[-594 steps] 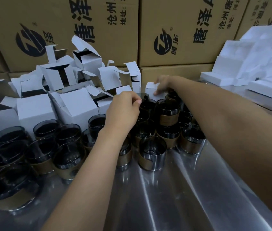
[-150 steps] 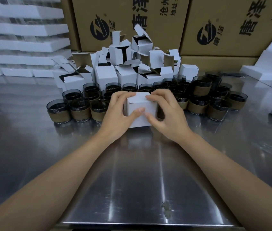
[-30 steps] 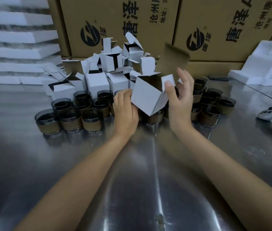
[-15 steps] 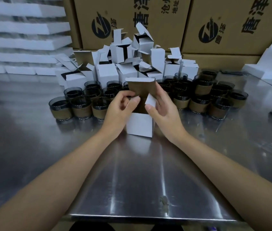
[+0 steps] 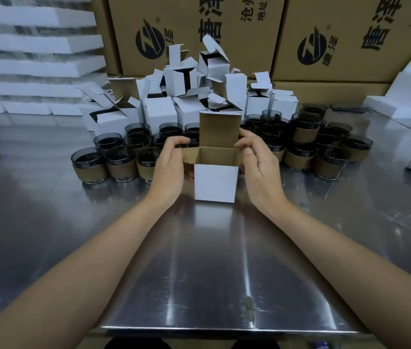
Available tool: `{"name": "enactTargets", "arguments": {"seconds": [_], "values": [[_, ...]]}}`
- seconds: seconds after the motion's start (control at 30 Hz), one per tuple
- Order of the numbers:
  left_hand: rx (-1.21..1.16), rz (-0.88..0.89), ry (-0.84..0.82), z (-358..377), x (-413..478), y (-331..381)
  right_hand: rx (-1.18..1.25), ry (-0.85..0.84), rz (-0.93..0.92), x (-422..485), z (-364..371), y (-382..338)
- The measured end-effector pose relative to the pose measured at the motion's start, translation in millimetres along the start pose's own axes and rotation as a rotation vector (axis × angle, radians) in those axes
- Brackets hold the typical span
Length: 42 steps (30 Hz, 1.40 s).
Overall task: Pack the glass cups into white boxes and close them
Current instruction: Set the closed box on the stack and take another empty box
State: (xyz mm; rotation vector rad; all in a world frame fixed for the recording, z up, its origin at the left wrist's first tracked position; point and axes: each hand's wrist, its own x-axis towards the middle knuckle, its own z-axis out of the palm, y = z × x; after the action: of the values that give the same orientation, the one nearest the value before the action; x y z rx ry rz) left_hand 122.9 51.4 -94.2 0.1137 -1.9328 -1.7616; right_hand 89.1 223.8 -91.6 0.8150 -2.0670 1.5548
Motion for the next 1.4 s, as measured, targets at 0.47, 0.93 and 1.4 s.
{"name": "enactTargets", "arguments": {"seconds": [0.47,0.93,1.4], "values": [[0.456,0.147,0.084,-3,-7,4,-0.345,0.092,0.073,11,-12,2],[0.395,0.059,-0.113,-3,-12,7,-0.181,-0.057,0.282,13,-20,7],[0.305,-0.151,-0.137,3,-9,14,-0.077,-0.244,0.305,9,-12,-2]]}}
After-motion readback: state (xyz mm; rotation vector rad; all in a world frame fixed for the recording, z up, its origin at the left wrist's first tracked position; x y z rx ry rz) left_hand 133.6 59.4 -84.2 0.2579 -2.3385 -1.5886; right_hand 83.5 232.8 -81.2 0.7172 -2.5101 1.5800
